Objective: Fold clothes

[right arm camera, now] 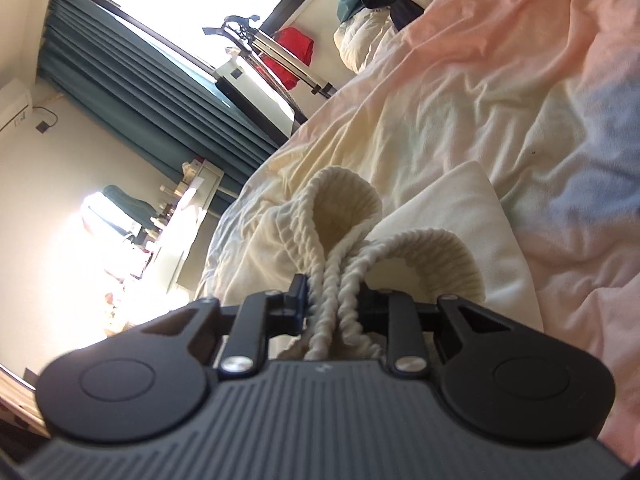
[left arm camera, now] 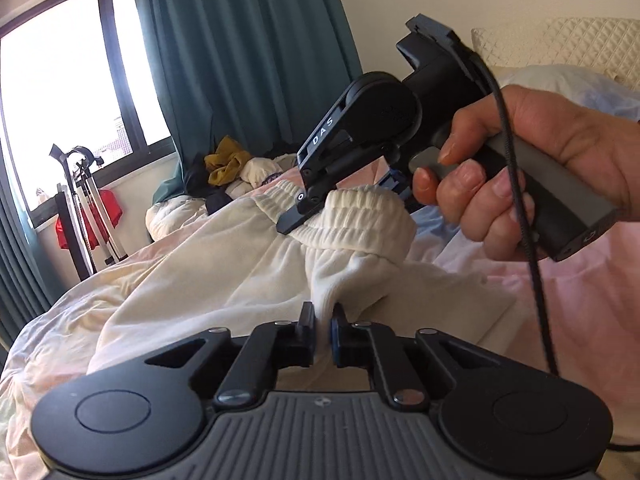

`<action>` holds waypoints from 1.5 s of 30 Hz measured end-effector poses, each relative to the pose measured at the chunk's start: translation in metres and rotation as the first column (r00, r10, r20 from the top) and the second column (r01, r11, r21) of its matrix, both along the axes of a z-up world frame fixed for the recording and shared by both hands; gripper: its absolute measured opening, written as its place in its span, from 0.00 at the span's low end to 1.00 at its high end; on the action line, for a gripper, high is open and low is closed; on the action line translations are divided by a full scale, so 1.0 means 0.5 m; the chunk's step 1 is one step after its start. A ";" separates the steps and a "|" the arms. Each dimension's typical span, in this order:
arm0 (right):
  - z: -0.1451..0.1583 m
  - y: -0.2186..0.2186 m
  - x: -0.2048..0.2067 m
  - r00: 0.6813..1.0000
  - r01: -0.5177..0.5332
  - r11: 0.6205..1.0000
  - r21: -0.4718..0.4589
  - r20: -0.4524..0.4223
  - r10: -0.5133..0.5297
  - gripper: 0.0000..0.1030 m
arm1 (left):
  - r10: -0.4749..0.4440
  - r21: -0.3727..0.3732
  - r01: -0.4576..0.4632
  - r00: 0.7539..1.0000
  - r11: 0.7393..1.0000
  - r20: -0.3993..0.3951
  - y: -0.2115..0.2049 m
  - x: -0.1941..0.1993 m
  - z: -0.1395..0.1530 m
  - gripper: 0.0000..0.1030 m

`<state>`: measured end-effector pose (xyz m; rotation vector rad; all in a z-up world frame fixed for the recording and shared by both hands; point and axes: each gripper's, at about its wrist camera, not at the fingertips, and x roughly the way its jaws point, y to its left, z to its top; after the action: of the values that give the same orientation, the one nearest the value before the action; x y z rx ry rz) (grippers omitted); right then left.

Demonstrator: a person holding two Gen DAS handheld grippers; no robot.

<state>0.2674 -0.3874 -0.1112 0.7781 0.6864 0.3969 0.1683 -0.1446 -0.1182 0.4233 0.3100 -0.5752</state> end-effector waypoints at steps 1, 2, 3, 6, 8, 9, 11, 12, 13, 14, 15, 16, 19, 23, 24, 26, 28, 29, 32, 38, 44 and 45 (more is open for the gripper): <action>0.011 -0.004 -0.006 1.000 0.010 1.000 -0.006 0.015 -0.010 0.24 | -0.012 -0.015 0.012 1.000 1.000 0.011 -0.001 -0.012 0.011 0.06; 0.022 -0.010 -0.013 0.999 0.022 1.000 -0.013 0.026 -0.022 0.24 | -0.020 -0.020 0.021 1.000 1.000 0.016 -0.003 -0.017 0.018 0.06; 0.032 -0.018 -0.019 0.999 0.034 0.999 -0.027 0.033 -0.033 0.24 | -0.031 -0.041 0.031 0.999 0.999 -0.005 -0.004 -0.021 0.023 0.06; 0.046 -0.042 -0.051 0.997 0.067 0.991 -0.120 0.038 -0.063 0.24 | -0.061 -0.132 0.046 0.992 0.990 -0.109 -0.002 -0.022 0.024 0.06; 0.033 -0.050 -0.061 0.997 0.079 0.975 -0.208 0.022 -0.076 0.24 | -0.078 -0.128 0.059 0.986 0.990 -0.147 -0.013 -0.027 0.000 0.06; 0.014 -0.054 -0.058 0.996 0.079 0.967 -0.242 -0.009 -0.084 0.24 | -0.083 -0.113 0.066 0.984 0.991 -0.156 -0.019 -0.028 -0.013 0.06; -0.025 -0.059 -0.041 0.993 0.069 0.967 -0.244 -0.077 -0.091 0.25 | -0.071 -0.106 0.049 0.976 0.993 -0.206 -0.023 -0.020 -0.042 0.06; -0.033 -0.057 -0.037 0.992 0.066 0.967 -0.246 -0.085 -0.089 0.25 | -0.060 -0.115 0.034 0.971 0.993 -0.231 -0.019 -0.013 -0.049 0.07; -0.042 -0.055 -0.033 0.992 0.062 0.967 -0.248 -0.092 -0.087 0.25 | -0.052 -0.131 0.019 0.966 0.991 -0.254 -0.012 -0.007 -0.052 0.07; -0.050 -0.053 -0.028 0.991 0.059 0.967 -0.249 -0.099 -0.086 0.26 | -0.046 -0.142 0.008 0.962 0.990 -0.268 -0.006 -0.004 -0.048 0.08; -0.057 -0.051 -0.025 0.991 0.055 0.966 -0.252 -0.105 -0.084 0.27 | -0.041 -0.152 -0.002 0.959 0.988 -0.282 0.000 0.000 -0.044 0.12; -0.055 -0.048 -0.027 0.992 0.054 0.964 -0.261 -0.099 -0.082 0.27 | -0.034 -0.158 -0.013 0.955 0.987 -0.295 0.008 -0.003 -0.039 0.13; -0.044 -0.044 -0.035 0.993 0.051 0.962 -0.269 -0.087 -0.077 0.30 | -0.011 -0.176 -0.048 0.948 0.983 -0.318 0.033 -0.011 -0.020 0.30; -0.032 -0.054 -0.052 0.990 0.070 0.976 -0.207 -0.106 -0.093 0.33 | 0.007 -0.193 -0.073 0.946 0.979 -0.325 0.066 0.005 0.032 0.58; -0.027 -0.057 -0.060 0.989 0.074 0.978 -0.195 -0.108 -0.096 0.35 | 0.023 -0.205 -0.093 0.947 0.974 -0.320 0.081 0.007 0.048 0.66; -0.015 -0.063 -0.081 0.988 0.093 0.977 -0.190 -0.103 -0.114 0.39 | 0.057 -0.231 -0.133 0.949 0.964 -0.309 0.111 0.010 0.081 0.77; 0.000 -0.069 -0.105 0.986 0.118 0.973 -0.198 -0.091 -0.138 0.47 | 0.091 -0.299 -0.188 0.946 0.935 -0.310 0.164 0.008 0.114 0.84; 0.001 -0.073 -0.112 0.985 0.126 0.970 -0.206 -0.090 -0.147 0.57 | 0.111 -0.331 -0.225 0.937 0.916 -0.330 0.197 0.020 0.123 0.88; -0.001 -0.087 -0.127 0.982 0.142 0.968 -0.208 -0.097 -0.165 0.82 | 0.164 -0.415 -0.336 0.903 0.846 -0.397 0.297 0.056 0.150 0.96; -0.085 -0.098 -0.081 0.970 0.022 0.996 -0.087 -0.238 -0.042 0.85 | 0.114 -0.405 -0.524 0.704 0.749 -0.701 0.461 0.198 0.054 0.95; -0.124 -0.094 -0.047 0.969 -0.002 1.000 0.018 -0.248 0.006 1.00 | -0.041 -0.471 -0.522 0.638 0.711 -0.769 0.492 0.247 -0.013 0.96; -0.124 -0.089 -0.043 0.971 -0.014 0.999 0.035 -0.236 0.022 1.00 | -0.062 -0.476 -0.514 0.630 0.713 -0.774 0.491 0.256 -0.017 0.96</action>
<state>0.2461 -0.4317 -0.1730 0.8591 0.9124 0.3352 0.2962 0.1007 -0.1268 -0.6188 0.9207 -0.5214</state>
